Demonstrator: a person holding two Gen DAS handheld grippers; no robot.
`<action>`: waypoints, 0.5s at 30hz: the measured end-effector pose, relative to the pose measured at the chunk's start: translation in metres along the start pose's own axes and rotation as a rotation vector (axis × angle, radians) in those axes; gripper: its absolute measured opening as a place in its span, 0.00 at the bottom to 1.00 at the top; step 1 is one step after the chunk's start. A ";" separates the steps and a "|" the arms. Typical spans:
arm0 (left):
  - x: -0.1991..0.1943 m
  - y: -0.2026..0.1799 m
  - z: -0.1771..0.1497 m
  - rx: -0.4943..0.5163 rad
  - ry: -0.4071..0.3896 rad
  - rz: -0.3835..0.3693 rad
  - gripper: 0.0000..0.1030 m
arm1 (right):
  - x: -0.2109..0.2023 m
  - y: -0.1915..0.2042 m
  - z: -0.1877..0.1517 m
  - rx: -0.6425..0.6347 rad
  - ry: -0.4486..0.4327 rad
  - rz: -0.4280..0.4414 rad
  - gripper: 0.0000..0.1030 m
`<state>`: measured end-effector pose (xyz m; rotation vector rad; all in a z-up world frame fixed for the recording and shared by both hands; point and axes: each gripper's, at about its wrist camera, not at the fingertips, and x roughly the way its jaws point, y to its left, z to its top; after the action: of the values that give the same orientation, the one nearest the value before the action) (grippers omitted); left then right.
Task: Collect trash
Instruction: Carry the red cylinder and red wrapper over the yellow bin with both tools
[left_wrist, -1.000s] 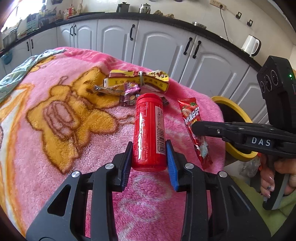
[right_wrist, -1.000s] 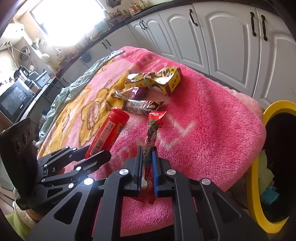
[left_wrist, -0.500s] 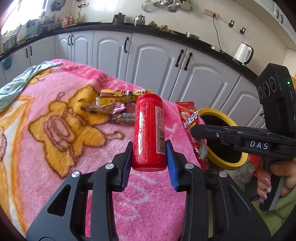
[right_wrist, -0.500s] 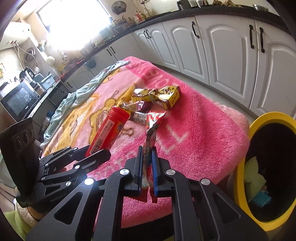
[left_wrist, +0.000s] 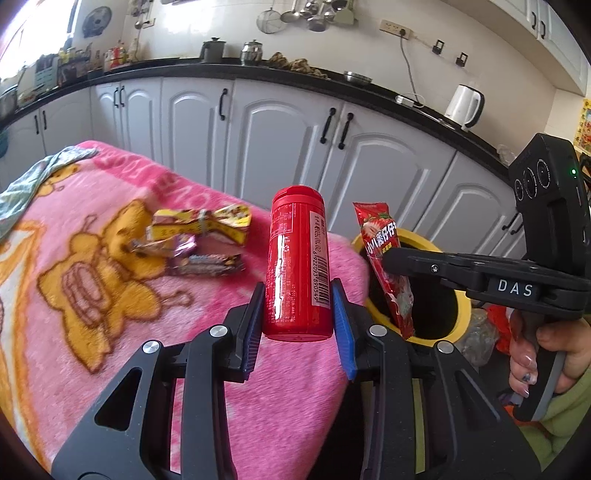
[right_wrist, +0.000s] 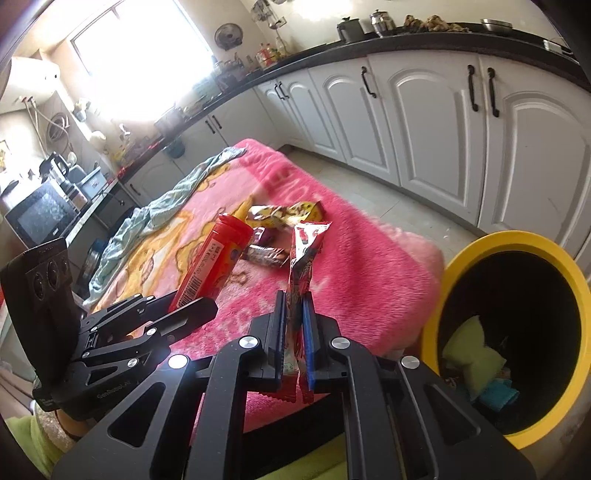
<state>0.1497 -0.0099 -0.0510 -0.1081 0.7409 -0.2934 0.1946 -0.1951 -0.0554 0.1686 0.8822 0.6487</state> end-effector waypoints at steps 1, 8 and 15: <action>0.001 -0.005 0.002 0.007 -0.002 -0.003 0.26 | -0.003 -0.002 0.001 0.002 -0.005 -0.002 0.09; 0.011 -0.030 0.013 0.040 -0.003 -0.034 0.26 | -0.031 -0.024 0.002 0.024 -0.058 -0.030 0.09; 0.019 -0.050 0.023 0.069 -0.008 -0.064 0.26 | -0.057 -0.048 0.003 0.061 -0.108 -0.053 0.09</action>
<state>0.1676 -0.0640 -0.0363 -0.0679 0.7196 -0.3794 0.1927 -0.2667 -0.0348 0.2316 0.8005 0.5583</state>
